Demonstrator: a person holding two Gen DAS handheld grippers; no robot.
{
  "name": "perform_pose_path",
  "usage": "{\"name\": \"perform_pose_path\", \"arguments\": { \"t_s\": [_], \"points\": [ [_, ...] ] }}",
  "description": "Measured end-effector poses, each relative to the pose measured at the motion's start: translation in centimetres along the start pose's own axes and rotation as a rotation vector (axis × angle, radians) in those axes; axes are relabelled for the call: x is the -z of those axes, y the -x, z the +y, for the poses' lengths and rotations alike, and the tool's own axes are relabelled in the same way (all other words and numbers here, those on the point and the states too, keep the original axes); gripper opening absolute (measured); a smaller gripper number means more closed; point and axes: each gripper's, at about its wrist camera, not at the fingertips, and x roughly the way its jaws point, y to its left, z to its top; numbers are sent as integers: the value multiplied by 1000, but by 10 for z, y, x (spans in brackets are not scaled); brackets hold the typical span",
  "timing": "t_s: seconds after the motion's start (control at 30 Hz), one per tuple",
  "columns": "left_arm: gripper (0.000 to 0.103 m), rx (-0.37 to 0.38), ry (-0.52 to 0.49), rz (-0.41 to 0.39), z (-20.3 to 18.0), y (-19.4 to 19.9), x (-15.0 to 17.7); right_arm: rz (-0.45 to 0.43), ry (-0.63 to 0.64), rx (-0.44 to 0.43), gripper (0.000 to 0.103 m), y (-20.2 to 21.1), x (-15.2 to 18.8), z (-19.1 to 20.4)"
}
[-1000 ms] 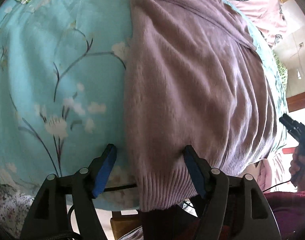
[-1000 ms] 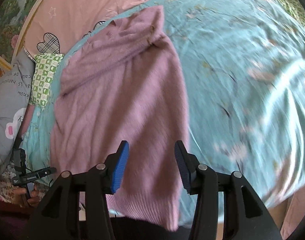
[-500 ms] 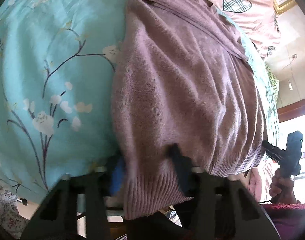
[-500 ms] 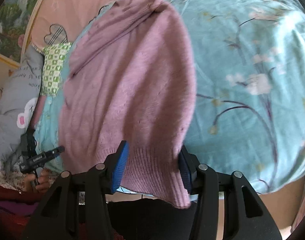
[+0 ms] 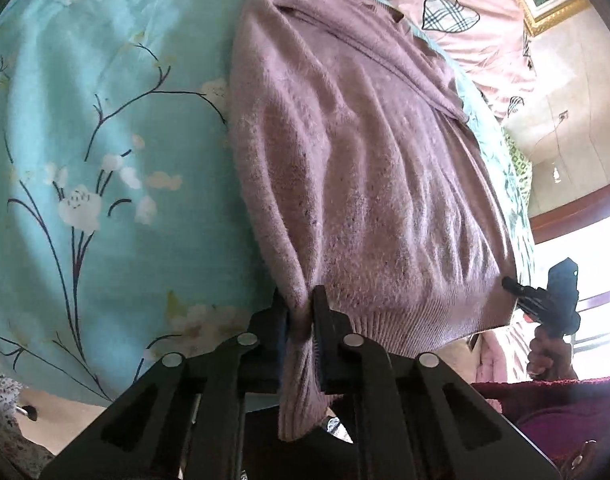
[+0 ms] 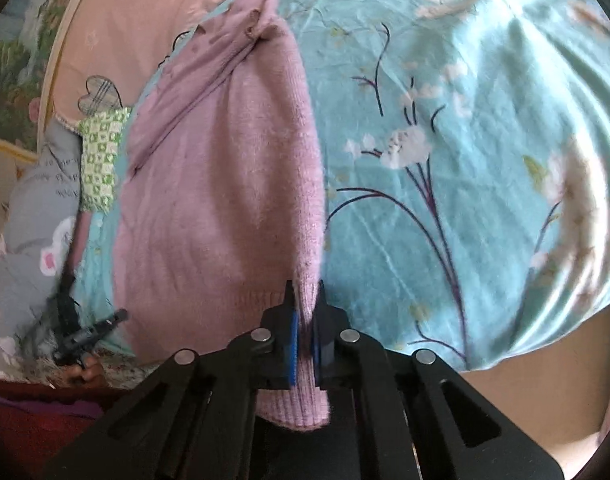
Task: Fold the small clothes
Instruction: 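Grasp the sweater hem with both tools, then lift the hem with both tools and fold it toward the collar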
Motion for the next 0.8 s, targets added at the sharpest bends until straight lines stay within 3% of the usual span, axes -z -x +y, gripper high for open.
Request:
{"name": "perform_pose_path", "arguments": {
  "t_s": [0.1,0.27,0.37,0.5,0.67,0.8],
  "points": [
    [34,-10,5,52,3,-5,3,16,-26,-29,10,-4,-1,-2],
    [34,-4,3,51,3,-11,11,34,-13,-45,10,-3,3,-6],
    [32,3,-30,35,-4,-15,13,47,0,-53,10,-3,8,-7],
    [14,29,-85,57,-10,-21,15,47,27,-51,10,-5,11,-3],
    [10,57,-103,68,-8,-21,17,41,50,-41,9,-6,11,3],
    [7,88,-77,32,-7,-14,13,31,39,-50,8,-6,10,6]
  ]
}}
